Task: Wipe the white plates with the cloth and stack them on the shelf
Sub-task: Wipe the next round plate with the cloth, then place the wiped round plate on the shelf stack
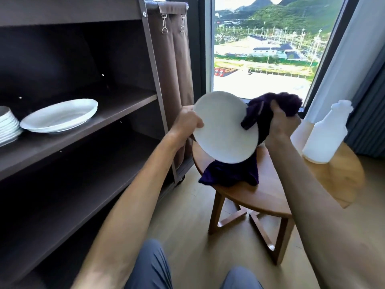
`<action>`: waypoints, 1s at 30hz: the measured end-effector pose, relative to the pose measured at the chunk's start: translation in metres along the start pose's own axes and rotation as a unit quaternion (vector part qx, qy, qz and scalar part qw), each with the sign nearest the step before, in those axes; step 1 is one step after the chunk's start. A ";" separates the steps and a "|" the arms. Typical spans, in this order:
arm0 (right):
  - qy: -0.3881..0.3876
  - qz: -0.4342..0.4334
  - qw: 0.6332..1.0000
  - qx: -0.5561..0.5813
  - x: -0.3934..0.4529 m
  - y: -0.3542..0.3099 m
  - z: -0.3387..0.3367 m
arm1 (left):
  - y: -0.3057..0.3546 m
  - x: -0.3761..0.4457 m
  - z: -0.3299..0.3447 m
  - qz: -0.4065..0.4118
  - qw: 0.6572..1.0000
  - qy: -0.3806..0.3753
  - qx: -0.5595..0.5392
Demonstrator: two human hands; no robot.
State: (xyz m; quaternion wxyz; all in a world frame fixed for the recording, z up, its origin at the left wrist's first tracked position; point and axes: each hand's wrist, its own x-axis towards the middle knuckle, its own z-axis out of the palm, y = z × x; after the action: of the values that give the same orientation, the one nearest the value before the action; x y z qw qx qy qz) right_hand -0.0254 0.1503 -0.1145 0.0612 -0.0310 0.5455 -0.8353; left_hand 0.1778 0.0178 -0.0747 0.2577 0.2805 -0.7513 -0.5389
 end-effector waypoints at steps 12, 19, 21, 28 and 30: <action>0.007 -0.058 0.918 -0.392 -0.028 0.034 -0.040 | -0.012 -0.004 0.022 -0.099 0.954 0.152 -0.238; -0.138 -0.115 0.970 -0.162 -0.073 0.020 0.011 | -0.014 -0.017 0.011 -0.097 0.934 0.171 -0.300; -0.205 -0.053 0.973 -0.093 -0.085 0.022 0.031 | -0.017 -0.023 0.000 -0.087 0.930 0.189 -0.305; -0.216 0.072 0.974 -0.024 -0.135 0.049 0.117 | -0.025 -0.050 -0.077 0.071 0.951 0.285 -0.093; -0.220 0.111 0.969 0.000 -0.154 0.059 0.146 | -0.030 -0.061 -0.112 0.118 0.952 0.281 -0.037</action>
State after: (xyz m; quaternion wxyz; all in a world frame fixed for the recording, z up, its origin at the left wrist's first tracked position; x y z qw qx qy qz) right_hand 0.1483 0.0149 -0.1069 0.2720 -0.1527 0.5190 -0.7958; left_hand 0.3022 -0.0217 -0.0766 0.5303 0.3201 -0.6560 -0.4312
